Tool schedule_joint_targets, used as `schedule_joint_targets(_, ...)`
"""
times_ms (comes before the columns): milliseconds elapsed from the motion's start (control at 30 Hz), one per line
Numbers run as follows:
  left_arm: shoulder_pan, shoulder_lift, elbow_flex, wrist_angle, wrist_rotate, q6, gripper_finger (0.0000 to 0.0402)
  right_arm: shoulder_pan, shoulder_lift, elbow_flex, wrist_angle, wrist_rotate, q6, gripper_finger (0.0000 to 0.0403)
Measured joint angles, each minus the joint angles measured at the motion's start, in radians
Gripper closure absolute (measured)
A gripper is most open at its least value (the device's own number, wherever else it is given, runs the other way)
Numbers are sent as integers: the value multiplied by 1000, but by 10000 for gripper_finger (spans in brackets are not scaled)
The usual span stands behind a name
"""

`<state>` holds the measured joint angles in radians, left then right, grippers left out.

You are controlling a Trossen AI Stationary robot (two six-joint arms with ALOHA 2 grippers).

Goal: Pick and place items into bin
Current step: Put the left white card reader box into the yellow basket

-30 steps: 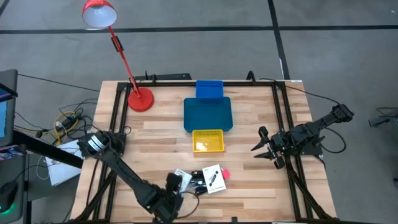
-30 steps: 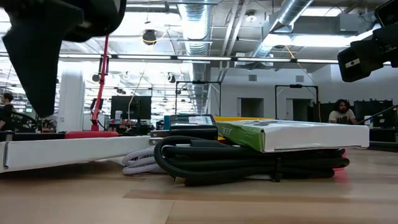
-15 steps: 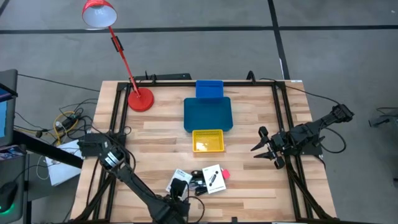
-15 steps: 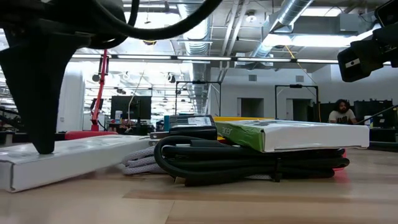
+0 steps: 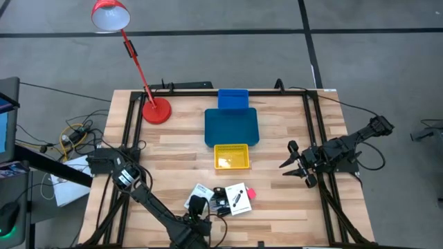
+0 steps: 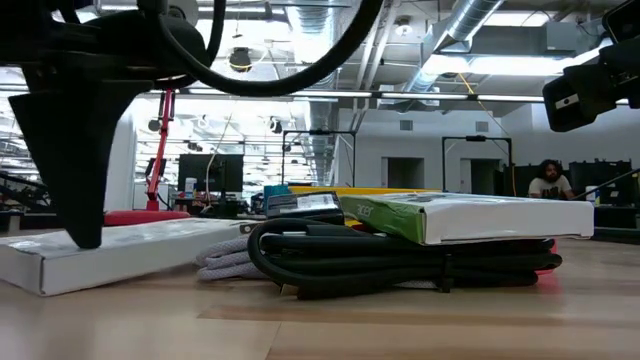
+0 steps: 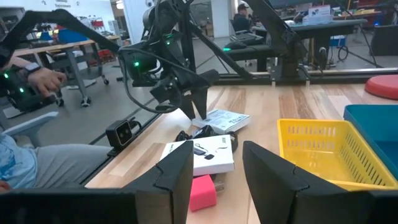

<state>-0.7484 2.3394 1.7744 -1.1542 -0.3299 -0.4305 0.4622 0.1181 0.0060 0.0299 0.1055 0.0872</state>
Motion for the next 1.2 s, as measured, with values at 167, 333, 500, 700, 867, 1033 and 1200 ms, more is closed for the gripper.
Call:
schedule_joint_targets(167,-9,18,2,12,-37,-29,291,0,0,0,0,0,0,269)
schedule_joint_targets(333,-10,23,-2,13,-73,-98,348,0,0,0,0,0,0,270)
schedule_joint_targets(500,-8,28,-5,13,-123,-187,393,0,0,0,0,0,0,269)
schedule_joint_targets(700,-32,34,-8,11,-175,-285,400,0,0,0,0,0,0,270)
schedule_joint_targets(867,-55,42,10,-9,-199,-362,401,0,0,0,0,0,0,269)
schedule_joint_targets(1033,-70,49,60,-42,-215,-416,401,0,0,0,0,0,0,270)
schedule_joint_targets(1200,-76,54,112,-56,-198,-420,401,0,0,0,0,0,0,269)
